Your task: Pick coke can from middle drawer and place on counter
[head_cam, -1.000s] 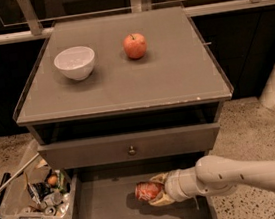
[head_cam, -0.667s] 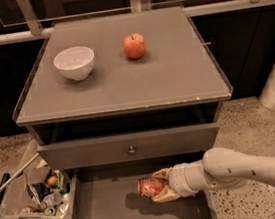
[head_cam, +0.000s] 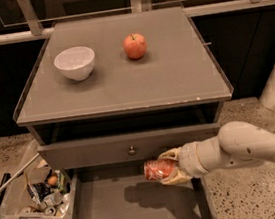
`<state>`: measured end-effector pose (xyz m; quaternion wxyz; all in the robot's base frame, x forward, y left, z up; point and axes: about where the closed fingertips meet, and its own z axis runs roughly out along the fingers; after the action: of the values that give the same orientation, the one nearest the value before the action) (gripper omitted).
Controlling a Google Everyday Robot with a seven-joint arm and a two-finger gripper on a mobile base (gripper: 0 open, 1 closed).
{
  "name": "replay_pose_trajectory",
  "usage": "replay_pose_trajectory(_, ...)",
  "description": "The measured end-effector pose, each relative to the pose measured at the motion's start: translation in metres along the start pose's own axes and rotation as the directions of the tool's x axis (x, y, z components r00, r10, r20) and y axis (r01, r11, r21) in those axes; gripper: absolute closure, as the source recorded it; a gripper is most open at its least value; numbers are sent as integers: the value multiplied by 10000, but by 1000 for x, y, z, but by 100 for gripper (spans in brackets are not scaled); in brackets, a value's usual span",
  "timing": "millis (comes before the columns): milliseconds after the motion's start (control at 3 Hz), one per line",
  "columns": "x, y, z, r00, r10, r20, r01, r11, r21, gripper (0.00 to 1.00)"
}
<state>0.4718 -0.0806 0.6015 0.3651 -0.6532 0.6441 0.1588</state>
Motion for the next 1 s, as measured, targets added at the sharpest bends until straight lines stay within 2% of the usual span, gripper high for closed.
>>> replay_pose_trajectory(333, -16, -38, -55, 9970, -316, -713, 364, 9971, 666, 100)
replay_pose_trajectory(667, -29, -62, -103, 9903, -432, -1317, 596, 9906, 1233, 100)
replay_pose_trajectory(1000, -31, -64, -105, 9898, -459, -1346, 632, 9899, 1272, 100)
